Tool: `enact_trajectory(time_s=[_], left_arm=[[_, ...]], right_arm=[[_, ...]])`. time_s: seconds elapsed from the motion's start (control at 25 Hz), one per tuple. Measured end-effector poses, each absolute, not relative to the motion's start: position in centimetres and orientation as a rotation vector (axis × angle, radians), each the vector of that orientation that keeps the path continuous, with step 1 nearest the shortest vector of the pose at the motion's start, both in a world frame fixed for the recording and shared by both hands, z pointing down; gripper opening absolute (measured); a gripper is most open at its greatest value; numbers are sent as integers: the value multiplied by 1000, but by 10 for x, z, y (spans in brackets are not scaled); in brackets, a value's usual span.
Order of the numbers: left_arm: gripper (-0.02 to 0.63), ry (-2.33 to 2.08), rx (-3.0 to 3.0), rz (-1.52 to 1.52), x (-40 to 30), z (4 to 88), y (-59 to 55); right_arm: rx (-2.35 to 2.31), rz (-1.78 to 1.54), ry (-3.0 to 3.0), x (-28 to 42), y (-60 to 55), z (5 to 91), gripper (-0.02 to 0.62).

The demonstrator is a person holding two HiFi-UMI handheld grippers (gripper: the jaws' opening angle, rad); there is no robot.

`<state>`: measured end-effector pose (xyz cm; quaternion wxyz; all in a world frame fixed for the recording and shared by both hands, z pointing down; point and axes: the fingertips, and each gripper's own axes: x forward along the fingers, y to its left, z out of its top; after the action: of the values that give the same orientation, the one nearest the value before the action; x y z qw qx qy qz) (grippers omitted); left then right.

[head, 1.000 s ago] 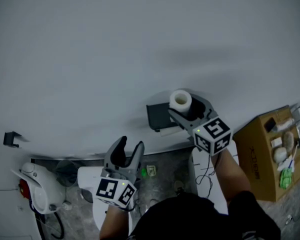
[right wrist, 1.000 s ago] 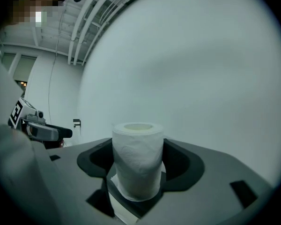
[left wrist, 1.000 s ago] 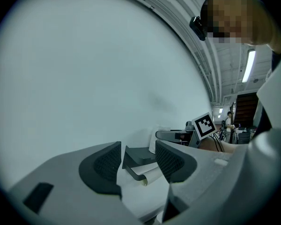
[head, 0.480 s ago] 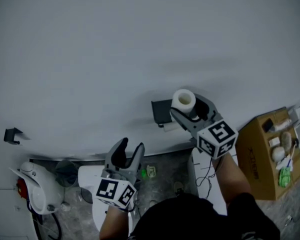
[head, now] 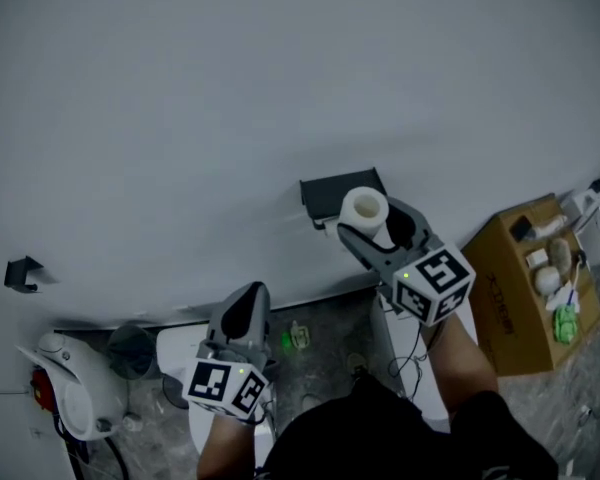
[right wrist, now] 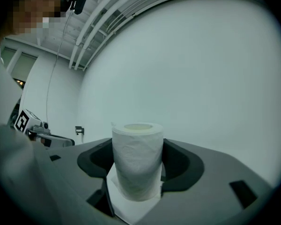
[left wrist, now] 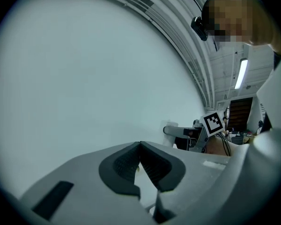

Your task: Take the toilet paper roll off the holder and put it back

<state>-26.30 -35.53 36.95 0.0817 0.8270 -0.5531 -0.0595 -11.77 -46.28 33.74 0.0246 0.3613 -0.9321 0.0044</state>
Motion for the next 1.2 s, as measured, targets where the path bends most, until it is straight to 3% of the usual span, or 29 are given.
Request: enact_trajectory(time_s=[0.68,1.2], left_arm=[[3,-1433,2561,-163,-198,381,-274],[3,-1512,2517,-114,-59,380,-196]], right_arm=[[1288,113,-2817,-48,-336,352,298],[1169,138,-2895,80,-257,365,296]])
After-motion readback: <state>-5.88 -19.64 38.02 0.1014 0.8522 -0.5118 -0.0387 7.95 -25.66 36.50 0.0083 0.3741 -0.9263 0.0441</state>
